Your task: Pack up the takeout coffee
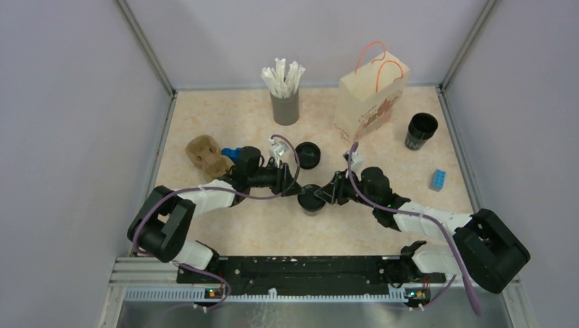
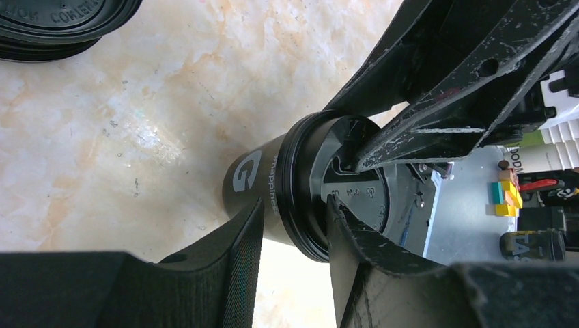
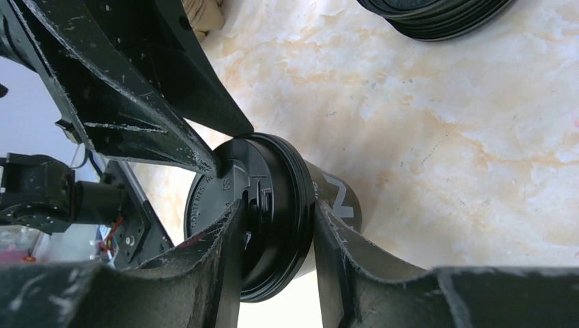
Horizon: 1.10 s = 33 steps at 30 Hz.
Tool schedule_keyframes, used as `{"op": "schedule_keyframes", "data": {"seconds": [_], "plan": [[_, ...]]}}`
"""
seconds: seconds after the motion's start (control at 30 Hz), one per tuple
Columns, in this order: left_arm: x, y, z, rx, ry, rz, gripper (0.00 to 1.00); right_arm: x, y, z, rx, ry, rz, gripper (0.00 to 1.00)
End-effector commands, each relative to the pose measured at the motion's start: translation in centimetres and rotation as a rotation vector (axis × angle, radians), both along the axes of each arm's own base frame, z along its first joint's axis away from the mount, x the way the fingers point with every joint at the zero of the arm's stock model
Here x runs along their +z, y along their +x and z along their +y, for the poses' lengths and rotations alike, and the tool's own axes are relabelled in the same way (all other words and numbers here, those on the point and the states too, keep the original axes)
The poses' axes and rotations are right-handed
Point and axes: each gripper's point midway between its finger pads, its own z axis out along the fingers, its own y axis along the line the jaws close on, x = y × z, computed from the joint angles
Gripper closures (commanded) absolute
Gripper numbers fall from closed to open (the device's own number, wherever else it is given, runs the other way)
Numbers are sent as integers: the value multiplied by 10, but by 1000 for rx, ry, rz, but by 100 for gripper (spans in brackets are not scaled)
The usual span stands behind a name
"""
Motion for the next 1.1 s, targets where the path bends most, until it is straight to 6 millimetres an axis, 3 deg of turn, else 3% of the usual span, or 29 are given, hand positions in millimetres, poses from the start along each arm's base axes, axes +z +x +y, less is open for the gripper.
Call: {"op": "schedule_keyframes", "data": {"seconds": [0.0,0.2,0.4,0.5,0.67,0.97,1.07], "plan": [[-46,-7,14,49,128,53,57,-55,-25,-26,-39,-75,106,66],[-54,-12,14,59,136,59,58,-81,-36,-41,-80,-100,134,66],[-61,-13,15,81,158,63,58,-93,-45,-43,-76,-70,159,66],[-68,-11,19,106,185,69,59,-90,-44,-36,-46,-53,158,66],[-76,-12,22,116,215,88,59,-69,-34,-22,-14,-20,132,66],[-70,-10,19,100,206,72,59,-74,-32,-31,-48,-66,127,66],[-66,-10,15,87,184,84,60,-63,-28,-27,-43,-57,112,66]]}}
